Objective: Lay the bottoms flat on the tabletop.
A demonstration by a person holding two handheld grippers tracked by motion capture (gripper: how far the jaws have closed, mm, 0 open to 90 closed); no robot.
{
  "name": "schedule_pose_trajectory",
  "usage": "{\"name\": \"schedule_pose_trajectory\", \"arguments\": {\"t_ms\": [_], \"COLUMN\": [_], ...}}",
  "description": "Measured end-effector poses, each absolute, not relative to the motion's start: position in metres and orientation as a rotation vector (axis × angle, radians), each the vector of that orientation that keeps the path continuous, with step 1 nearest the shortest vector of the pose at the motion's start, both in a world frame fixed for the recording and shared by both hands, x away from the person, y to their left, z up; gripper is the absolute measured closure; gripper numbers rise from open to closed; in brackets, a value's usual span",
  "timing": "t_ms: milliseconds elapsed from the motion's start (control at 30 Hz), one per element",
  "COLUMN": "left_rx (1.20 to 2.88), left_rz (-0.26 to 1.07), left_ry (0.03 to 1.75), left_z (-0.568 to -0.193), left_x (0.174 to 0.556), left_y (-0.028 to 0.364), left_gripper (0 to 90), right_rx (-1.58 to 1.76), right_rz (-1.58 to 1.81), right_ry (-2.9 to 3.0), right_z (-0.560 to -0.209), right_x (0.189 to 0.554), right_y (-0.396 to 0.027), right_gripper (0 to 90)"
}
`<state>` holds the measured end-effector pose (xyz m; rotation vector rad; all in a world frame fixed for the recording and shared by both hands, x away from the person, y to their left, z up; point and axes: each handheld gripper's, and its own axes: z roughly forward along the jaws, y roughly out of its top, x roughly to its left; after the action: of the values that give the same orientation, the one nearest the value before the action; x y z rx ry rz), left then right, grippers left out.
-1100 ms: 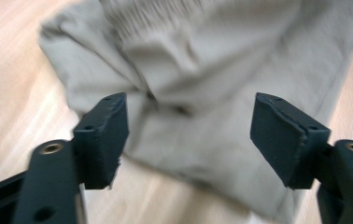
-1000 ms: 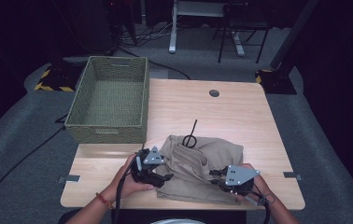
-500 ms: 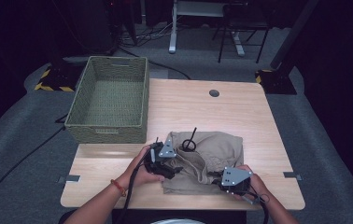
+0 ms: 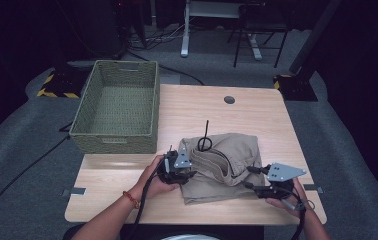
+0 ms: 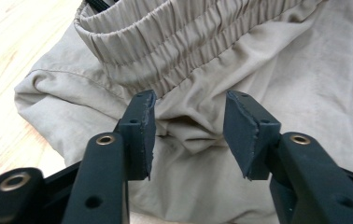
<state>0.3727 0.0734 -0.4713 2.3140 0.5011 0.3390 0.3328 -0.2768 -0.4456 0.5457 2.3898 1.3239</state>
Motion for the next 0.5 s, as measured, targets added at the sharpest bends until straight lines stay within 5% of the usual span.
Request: {"name": "schedule_pose_trajectory", "arguments": {"t_ms": [267,500], "left_rx": [2.33,2.352], "left_rz": [0.323,0.363], "left_ry": [0.473,0.489], "left_z": [-0.472,-0.473], "left_x": [0.371,0.365], "left_y": [0.071,0.082], "left_gripper": [53.2,42.8], "right_rx": [0.647,0.689], "right_rz": [1.385,1.289], "right_ry": [2.322,2.536], "right_z": [-0.408,-0.432], "right_x": [0.37,0.403], "right_y": [-0.25,-0.213], "right_gripper": [41.7,44.4]}}
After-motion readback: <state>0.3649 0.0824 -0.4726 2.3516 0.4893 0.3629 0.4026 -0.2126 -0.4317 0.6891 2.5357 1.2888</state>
